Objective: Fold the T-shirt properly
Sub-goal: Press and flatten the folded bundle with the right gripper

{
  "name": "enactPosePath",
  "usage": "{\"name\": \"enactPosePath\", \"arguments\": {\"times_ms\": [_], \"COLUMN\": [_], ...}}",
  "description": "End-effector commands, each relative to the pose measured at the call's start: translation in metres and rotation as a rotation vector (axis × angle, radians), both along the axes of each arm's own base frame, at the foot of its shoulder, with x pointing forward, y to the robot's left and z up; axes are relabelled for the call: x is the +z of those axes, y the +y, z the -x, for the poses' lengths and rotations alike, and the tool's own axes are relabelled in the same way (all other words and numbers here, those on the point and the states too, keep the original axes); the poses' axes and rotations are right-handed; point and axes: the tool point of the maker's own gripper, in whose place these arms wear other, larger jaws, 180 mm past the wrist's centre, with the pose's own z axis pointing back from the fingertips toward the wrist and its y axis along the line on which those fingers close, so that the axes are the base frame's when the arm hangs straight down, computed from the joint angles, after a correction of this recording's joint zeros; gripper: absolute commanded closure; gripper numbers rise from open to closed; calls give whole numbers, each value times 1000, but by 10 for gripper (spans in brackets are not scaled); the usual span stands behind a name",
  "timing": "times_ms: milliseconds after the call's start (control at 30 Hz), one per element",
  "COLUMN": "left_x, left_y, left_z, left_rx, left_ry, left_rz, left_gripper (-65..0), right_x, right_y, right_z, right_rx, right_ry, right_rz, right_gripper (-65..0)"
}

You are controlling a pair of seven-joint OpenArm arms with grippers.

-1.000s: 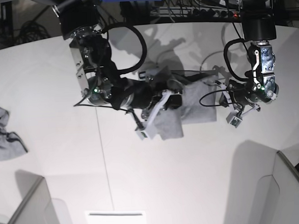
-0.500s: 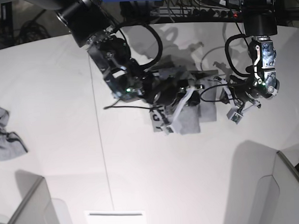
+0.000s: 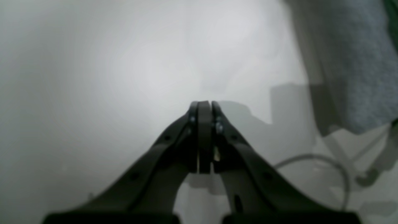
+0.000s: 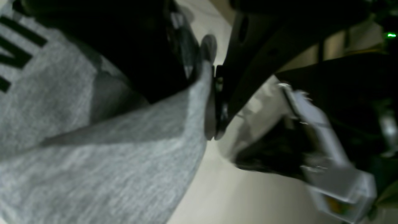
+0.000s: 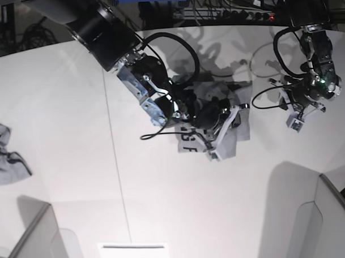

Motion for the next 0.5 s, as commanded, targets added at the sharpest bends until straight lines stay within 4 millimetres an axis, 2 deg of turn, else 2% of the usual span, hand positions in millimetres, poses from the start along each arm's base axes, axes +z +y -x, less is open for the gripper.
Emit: {"name": "enactPosePath", "arguments": {"times_ms": [0,100,200,333,467], "left_x": [13,15,24,38,51], "left_y": [9,32,63,116,148], "left_z": [-4,18,41,76,99], "left_rx": [-3,63,157,328,464], "left_ry": [-39,-34,-42,-54,-91], "left_rz": [-18,-39,-72,-117,-133], "left_gripper": [0,0,0,0,0], "right_x": [14,6,3,11,16], "right_y": [10,13,12,12,8], "right_z": [-7,-9,-11,-21,-32], "right_rx": [7,15,12,6,-39], "right_ry": [-41,-50,-46,-75,-73], "right_rz": [-28,-6,2,3,20], "right_gripper": [0,0,0,0,0]}}
